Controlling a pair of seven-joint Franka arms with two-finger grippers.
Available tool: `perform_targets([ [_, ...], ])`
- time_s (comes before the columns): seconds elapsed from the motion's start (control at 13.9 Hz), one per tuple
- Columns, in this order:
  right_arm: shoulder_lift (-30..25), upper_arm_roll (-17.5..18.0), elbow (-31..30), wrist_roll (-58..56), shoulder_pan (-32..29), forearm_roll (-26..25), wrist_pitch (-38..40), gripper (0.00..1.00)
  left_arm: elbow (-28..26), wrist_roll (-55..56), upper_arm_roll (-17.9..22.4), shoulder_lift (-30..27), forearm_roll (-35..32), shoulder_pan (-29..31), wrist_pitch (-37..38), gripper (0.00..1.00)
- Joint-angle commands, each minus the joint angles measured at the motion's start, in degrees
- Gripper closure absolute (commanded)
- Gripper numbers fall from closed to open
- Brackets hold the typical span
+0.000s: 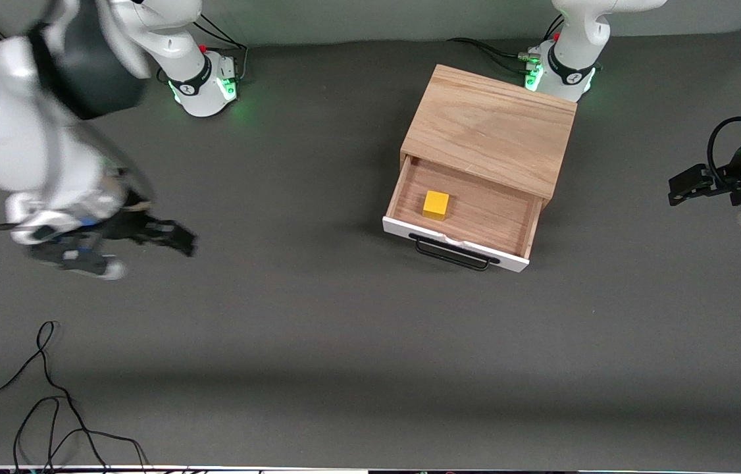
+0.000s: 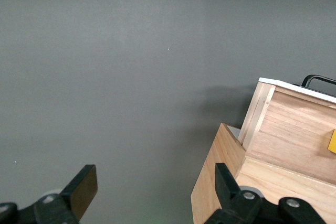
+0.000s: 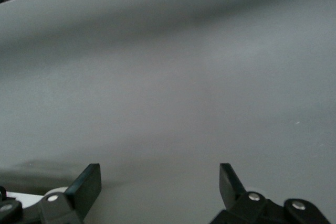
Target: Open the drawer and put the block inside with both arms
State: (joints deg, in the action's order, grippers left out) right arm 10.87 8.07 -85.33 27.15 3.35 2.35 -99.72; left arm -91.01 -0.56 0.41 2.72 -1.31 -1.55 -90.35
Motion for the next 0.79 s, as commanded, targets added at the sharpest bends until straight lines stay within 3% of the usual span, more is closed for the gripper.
perform_targets([
  [0.0, -4.4, -6.0, -5.3, -8.7, 0.3, 3.8, 0.1, 0.0, -0.1, -1.1, 1.0, -1.0, 0.5, -0.9, 1.0, 0.0],
  [0.29, -8.8, -8.4, -10.2, -9.9, 0.3, 1.4, 0.0, 0.0, -0.1, -1.0, 1.0, -0.8, 0.4, -1.0, 1.1, 0.0],
  [0.43, -8.6, -8.5, -10.4, -12.0, 0.3, -1.4, -0.1, 0.0, -0.1, -1.0, 1.0, -0.8, 0.4, -1.0, 1.1, 0.0],
  [0.72, -7.0, -8.6, -9.9, -17.0, 0.1, -1.3, -0.9, 0.0, -0.2, -1.0, 1.0, -0.7, 0.4, -1.2, 1.1, 0.0],
])
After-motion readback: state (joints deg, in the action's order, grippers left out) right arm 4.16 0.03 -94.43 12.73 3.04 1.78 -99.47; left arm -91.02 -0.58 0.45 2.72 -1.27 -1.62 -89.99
